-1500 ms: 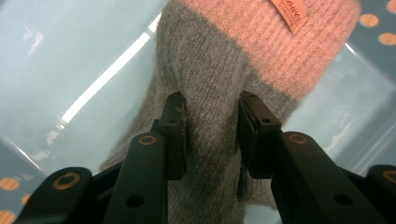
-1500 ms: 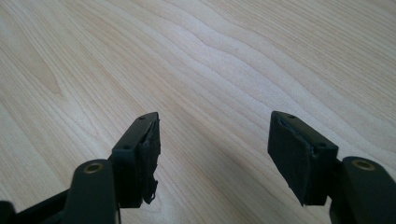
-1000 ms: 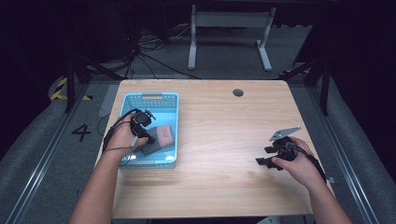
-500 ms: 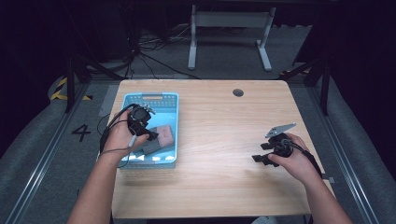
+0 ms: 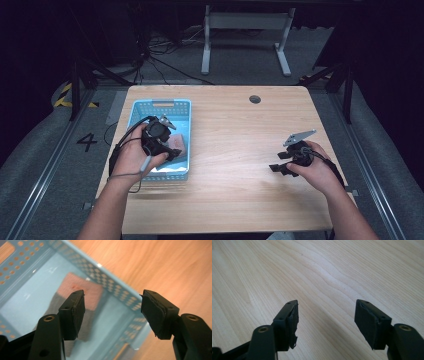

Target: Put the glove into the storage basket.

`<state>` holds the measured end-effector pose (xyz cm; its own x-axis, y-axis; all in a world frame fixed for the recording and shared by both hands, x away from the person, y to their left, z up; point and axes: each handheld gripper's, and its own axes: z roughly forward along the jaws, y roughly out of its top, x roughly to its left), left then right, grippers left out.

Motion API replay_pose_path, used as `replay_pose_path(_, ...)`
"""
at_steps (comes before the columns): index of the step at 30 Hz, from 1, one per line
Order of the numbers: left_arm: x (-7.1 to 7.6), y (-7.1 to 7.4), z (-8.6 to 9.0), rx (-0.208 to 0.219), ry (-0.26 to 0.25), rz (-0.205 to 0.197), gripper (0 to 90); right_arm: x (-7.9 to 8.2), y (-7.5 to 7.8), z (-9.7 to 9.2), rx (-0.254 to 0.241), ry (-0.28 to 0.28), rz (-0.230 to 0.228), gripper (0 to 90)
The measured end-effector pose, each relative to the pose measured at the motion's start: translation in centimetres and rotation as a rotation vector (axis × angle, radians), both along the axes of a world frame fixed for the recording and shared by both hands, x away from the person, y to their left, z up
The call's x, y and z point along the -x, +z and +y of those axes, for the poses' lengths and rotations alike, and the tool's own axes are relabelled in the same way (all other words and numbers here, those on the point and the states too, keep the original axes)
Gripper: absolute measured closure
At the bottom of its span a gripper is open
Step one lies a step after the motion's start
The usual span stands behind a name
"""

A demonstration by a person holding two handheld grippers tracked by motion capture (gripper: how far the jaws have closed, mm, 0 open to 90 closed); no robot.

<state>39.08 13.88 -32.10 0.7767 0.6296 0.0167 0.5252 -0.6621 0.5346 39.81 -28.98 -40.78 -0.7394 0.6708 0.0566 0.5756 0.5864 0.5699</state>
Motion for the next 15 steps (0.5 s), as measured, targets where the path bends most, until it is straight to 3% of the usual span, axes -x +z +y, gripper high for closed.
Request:
replay_pose_path(7,2.8,0.2,-2.9,0.064,-0.082,-0.011,37.7,0.2,-0.3,0.1,-0.012,0.034,0.004,39.0)
replay_pose_path(11,3.9,-0.6,-4.7,0.074,-0.109,-0.013,38.9,0.2,-0.7,0.0,-0.011,0.044,-0.001,37.3)
replay_pose_path(15,4.6,-2.1,-6.3,0.114,-0.131,-0.003,39.4,0.2,-1.0,-0.3,-0.01,0.042,0.001,36.4)
